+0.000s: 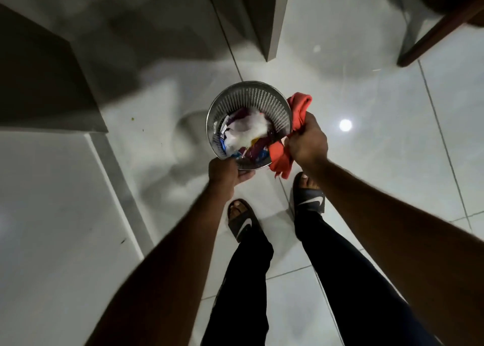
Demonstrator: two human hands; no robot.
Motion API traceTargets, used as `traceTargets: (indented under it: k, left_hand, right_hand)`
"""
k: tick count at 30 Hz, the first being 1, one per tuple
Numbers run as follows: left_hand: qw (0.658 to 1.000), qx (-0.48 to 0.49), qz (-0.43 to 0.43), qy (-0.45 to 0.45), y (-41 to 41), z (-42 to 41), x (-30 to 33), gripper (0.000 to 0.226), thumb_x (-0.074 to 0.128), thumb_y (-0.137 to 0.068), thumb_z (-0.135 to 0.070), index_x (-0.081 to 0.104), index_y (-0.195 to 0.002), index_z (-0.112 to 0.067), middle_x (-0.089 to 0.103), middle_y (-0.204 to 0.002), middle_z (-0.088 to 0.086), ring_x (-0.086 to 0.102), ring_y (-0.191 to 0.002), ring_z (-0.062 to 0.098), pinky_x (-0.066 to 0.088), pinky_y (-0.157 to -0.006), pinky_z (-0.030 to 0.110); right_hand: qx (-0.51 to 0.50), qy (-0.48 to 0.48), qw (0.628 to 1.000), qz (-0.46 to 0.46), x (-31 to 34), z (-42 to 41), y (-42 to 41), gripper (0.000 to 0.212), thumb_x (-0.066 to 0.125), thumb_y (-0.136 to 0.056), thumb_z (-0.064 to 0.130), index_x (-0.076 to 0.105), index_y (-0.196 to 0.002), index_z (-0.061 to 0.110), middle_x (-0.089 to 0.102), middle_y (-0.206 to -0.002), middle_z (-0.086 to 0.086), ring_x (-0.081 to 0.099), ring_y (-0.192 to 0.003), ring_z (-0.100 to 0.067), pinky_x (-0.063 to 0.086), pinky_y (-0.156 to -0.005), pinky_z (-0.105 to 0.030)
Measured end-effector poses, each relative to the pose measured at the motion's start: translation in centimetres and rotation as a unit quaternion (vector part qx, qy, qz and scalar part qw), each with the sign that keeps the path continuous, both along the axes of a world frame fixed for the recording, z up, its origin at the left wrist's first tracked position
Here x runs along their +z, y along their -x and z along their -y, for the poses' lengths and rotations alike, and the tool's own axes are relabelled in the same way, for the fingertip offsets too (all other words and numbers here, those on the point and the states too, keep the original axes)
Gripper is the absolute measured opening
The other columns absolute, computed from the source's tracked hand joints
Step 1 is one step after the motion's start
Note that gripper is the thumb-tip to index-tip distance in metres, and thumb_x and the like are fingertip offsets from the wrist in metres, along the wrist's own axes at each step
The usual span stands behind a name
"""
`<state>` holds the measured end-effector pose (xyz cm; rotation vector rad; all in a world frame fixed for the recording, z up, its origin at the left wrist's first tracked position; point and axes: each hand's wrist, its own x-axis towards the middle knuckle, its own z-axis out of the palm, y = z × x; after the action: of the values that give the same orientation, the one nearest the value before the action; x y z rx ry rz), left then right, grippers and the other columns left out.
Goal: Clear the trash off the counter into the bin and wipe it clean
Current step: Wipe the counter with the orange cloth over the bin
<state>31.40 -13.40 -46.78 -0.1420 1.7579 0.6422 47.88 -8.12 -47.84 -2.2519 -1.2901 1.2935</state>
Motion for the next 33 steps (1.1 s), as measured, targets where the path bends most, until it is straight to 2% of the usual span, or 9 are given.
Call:
traceTargets:
  k: [4,9,14,16,21,24,27,30,33]
  left_hand:
    - [1.0,0.007,-0.008,0.002,-1.0,-0.6,9.0,0.027,0.049,-0.091,-0.002,0.058,-0.114,0.011,0.07,-0.08,0.028,0.069,-0.043,0.022,0.058,-0.04,0.03]
    - [1.0,-0.019,-0.023,-0.007,-2.0,-0.6,24.0,0.035,0.039,-0.09,-0.008,0.058,-0.114,0.007,0.072,-0.085,0.028,0.072,-0.052,0.029,0.059,-0.044,0.031]
    - [1.0,-0.002,-0.003,-0.009,-2.2,-2.6,36.5,0.023,0.045,-0.095,-0.018,0.061,-0.098,-0.002,0.073,-0.063,0.018,0.069,-0.055,0.031,0.058,-0.042,0.031]
    - [1.0,0.0,0.009,-0.013,-2.0,-3.4,39.5,0.017,0.047,-0.093,-0.012,0.06,-0.096,-0.002,0.073,-0.069,0.019,0.07,-0.064,0.033,0.059,-0.046,0.034]
    - [1.0,0.001,0.012,-0.026,-1.2,-4.4,43.3,0.023,0.05,-0.092,-0.014,0.063,-0.107,-0.002,0.072,-0.077,0.021,0.071,-0.057,0.031,0.056,-0.041,0.031]
    - [0.999,0.012,-0.002,-0.037,-0.6,-4.9,44.0,0.027,0.048,-0.09,-0.014,0.065,-0.109,-0.004,0.074,-0.093,0.023,0.074,-0.072,0.035,0.062,-0.053,0.04]
    - [0.998,-0.005,-0.037,-0.045,0.3,-5.0,44.0,0.033,0.048,-0.093,-0.019,0.062,-0.117,-0.003,0.07,-0.115,0.021,0.071,-0.099,0.036,0.062,-0.082,0.05]
    - [0.999,-0.008,-0.013,-0.042,1.2,-3.5,44.5,0.024,0.058,-0.089,-0.02,0.069,-0.092,0.001,0.077,-0.084,0.024,0.074,-0.067,0.035,0.064,-0.059,0.044]
    - [0.999,-0.027,0.005,-0.044,2.3,-2.1,45.1,0.021,0.065,-0.085,-0.023,0.072,-0.083,-0.003,0.074,-0.063,0.021,0.067,-0.045,0.03,0.06,-0.045,0.036]
  right_hand:
    - [-0.054,-0.021,0.998,-0.033,7.9,-0.6,-1.0,0.036,0.045,-0.085,0.038,0.059,-0.117,0.03,0.067,-0.094,0.008,0.061,-0.086,-0.021,0.043,-0.072,-0.032]
    - [-0.036,-0.072,0.997,-0.017,22.9,-0.6,-1.9,0.04,0.05,-0.081,0.065,0.052,-0.104,0.032,0.063,-0.084,0.011,0.059,-0.078,-0.019,0.042,-0.071,-0.031]
    - [-0.035,-0.088,0.995,-0.041,34.1,-3.6,-3.0,0.015,0.063,-0.088,0.029,0.062,-0.099,0.018,0.07,-0.084,-0.006,0.066,-0.084,-0.033,0.05,-0.074,-0.038]
    - [-0.066,-0.102,0.99,-0.065,38.0,-4.7,-3.9,0.009,0.061,-0.086,0.019,0.063,-0.095,0.016,0.07,-0.083,-0.009,0.067,-0.083,-0.036,0.054,-0.075,-0.041]
    - [-0.092,-0.314,0.945,0.017,47.9,-8.8,-5.6,0.014,0.052,-0.079,0.028,0.048,-0.092,0.027,0.064,-0.076,-0.003,0.06,-0.071,-0.031,0.042,-0.066,-0.032]
    - [0.012,-0.371,0.922,0.111,51.3,-14.7,-2.1,0.026,0.053,-0.085,0.026,0.053,-0.111,0.027,0.07,-0.092,-0.01,0.067,-0.082,-0.036,0.045,-0.066,-0.033]
    - [0.24,-0.261,0.909,0.22,51.5,-19.2,3.2,0.041,0.051,-0.089,0.013,0.051,-0.129,0.022,0.069,-0.109,-0.016,0.068,-0.1,-0.039,0.053,-0.08,-0.042]
    - [0.414,-0.189,0.835,0.309,49.2,-18.9,8.6,0.037,0.05,-0.089,0.016,0.06,-0.124,0.01,0.069,-0.117,-0.016,0.063,-0.115,-0.038,0.053,-0.091,-0.044]
    - [0.51,-0.228,0.745,0.365,46.9,-14.7,11.6,0.045,0.044,-0.094,0.014,0.05,-0.137,0.001,0.064,-0.125,-0.022,0.059,-0.118,-0.041,0.052,-0.093,-0.047]
